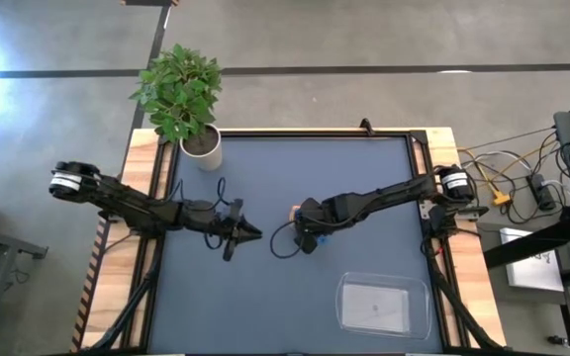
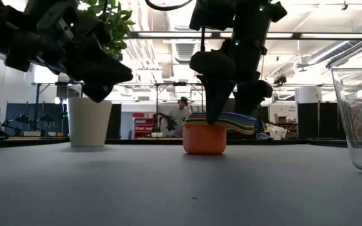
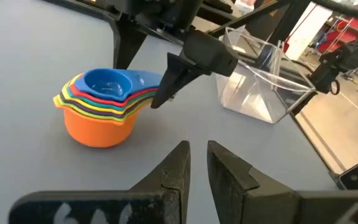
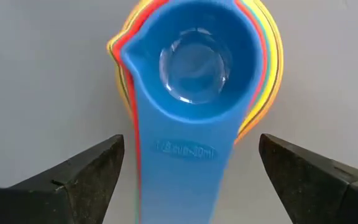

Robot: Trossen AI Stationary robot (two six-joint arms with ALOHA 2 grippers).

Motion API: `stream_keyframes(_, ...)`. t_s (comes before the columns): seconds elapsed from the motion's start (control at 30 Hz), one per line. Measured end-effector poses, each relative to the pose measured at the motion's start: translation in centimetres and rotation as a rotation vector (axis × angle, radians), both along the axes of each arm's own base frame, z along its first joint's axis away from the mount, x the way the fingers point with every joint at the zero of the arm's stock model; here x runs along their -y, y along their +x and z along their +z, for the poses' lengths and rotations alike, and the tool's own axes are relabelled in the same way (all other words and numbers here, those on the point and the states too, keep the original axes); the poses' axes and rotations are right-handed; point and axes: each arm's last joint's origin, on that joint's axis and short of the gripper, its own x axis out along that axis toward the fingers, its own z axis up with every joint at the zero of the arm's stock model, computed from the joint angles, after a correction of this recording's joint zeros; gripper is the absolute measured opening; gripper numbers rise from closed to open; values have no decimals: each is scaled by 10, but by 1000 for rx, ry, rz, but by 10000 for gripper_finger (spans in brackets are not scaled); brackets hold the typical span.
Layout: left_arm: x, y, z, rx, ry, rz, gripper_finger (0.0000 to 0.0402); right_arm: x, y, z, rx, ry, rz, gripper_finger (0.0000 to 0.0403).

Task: Nest measuring cups in basket
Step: Put the stack of measuring cups into the bin

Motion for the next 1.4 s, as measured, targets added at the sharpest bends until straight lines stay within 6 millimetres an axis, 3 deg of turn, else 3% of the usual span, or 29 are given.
stream_keyframes(0.47,0,0,-1,-5,24,-7,36,-1,6,-23,-69,11,29,282)
stream_keyframes(0.8,0,0,-1,-8,24,-7,36,-1,8,-18,-60,-1,79,135)
stream_keyframes(1.13,0,0,-3,-25,26,-7,36,-8,11,0,-81,-10,119,128)
stream_keyframes(1.4,0,-1,-4,-38,28,-8,36,-40,7,33,-44,-66,174,126)
